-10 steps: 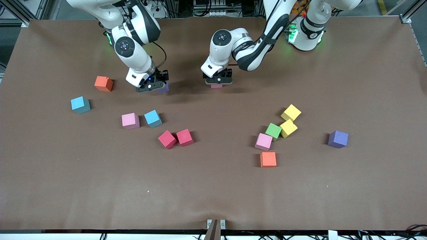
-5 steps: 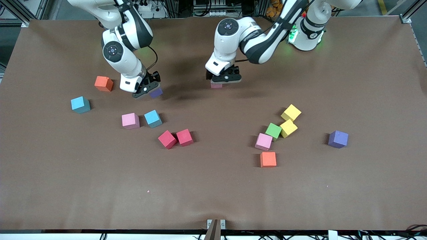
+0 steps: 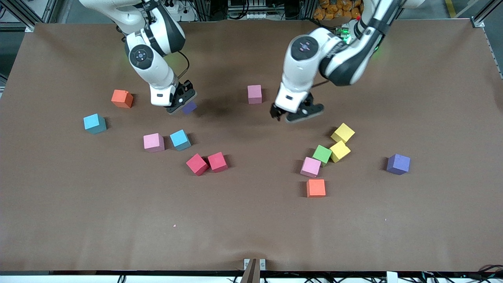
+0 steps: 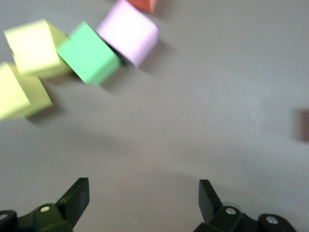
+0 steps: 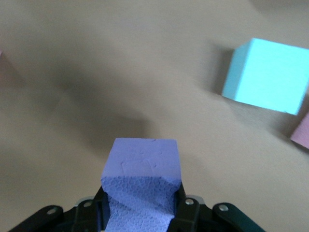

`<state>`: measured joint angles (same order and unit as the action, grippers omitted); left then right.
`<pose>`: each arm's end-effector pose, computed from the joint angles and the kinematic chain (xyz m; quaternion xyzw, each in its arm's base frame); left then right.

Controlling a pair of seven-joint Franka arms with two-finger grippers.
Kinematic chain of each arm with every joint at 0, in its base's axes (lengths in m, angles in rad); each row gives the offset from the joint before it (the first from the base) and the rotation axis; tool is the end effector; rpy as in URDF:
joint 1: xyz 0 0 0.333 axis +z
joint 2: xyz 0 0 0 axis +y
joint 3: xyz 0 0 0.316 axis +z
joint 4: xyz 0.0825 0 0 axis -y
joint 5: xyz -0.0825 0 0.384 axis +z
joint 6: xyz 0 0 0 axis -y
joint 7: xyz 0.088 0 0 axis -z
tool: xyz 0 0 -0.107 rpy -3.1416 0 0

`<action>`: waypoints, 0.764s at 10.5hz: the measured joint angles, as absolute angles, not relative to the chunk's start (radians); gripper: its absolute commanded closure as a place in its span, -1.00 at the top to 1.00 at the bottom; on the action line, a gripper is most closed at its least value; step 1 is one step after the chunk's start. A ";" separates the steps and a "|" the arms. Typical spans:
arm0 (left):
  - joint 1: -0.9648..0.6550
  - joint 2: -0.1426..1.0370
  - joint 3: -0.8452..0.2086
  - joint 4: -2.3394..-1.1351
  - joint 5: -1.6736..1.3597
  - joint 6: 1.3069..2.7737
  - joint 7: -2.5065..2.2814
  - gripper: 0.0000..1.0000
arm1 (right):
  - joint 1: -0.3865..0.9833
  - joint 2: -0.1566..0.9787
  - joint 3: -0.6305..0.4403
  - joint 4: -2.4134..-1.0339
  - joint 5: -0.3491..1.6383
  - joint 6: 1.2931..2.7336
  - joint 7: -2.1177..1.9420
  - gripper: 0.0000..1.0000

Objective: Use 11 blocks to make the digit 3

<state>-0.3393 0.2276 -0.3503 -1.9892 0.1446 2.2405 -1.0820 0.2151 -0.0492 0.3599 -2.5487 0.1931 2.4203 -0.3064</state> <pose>0.4688 -0.3719 0.3599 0.9873 0.1566 0.0273 0.0036 0.3711 0.2402 0.2796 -0.9321 -0.3561 0.0469 0.0461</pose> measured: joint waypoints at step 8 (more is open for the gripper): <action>-0.146 0.579 -0.332 -1.675 0.294 2.238 -0.566 1.00 | 0.513 0.099 0.396 -2.400 -0.097 2.503 -0.460 -0.07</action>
